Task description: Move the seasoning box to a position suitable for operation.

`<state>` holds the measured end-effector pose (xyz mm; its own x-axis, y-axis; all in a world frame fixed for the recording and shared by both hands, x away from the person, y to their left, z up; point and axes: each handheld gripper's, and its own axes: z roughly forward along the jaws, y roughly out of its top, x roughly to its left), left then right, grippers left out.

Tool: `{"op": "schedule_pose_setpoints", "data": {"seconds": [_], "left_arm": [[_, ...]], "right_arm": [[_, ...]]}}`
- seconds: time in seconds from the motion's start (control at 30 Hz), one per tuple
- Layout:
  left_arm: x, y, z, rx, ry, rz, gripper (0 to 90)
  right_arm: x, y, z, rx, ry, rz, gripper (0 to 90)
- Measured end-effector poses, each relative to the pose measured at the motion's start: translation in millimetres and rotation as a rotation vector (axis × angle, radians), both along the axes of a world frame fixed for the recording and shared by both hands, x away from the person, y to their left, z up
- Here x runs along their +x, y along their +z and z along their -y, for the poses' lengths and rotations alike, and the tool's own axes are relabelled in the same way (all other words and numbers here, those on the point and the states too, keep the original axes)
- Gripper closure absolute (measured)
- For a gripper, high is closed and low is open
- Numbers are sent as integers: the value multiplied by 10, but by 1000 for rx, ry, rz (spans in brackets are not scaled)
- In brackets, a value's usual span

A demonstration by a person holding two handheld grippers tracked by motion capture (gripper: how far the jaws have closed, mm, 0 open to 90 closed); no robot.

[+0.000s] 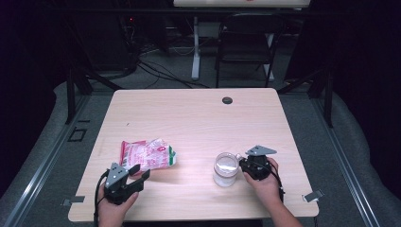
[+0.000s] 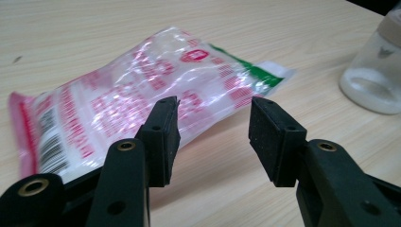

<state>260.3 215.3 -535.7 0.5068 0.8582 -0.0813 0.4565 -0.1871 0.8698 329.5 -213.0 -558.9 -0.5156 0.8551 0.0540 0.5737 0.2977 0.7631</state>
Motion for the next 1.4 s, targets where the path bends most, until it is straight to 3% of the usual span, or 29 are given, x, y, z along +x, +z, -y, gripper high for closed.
{"op": "schedule_pose_setpoints", "data": {"seconds": [0.23,0.27,0.33,0.47,0.63,0.9,1.07,1.23,1.33,1.4], "left_arm": [[79,5,246,10,-85,14,541],[103,1,300,13,-107,8,552],[122,4,340,17,-135,2,573],[150,15,399,23,-149,-4,615],[196,20,499,-9,-191,-20,619],[205,12,713,7,-268,-13,590],[200,11,842,45,-304,-21,555],[191,-7,918,45,-317,-24,593],[188,-21,933,69,-315,-19,624],[194,-27,933,59,-319,-36,631]], "right_arm": [[-202,1,-80,-6,39,7,814],[-265,8,-87,31,43,14,796],[-326,34,-77,53,51,33,784],[-406,54,-45,54,69,45,786],[-487,61,-35,38,82,46,775],[-680,82,-123,13,123,57,736],[-729,78,-195,3,142,68,745],[-729,80,-258,-32,156,93,765],[-685,67,-282,-24,144,101,773],[-673,62,-290,-21,143,106,774]]}}
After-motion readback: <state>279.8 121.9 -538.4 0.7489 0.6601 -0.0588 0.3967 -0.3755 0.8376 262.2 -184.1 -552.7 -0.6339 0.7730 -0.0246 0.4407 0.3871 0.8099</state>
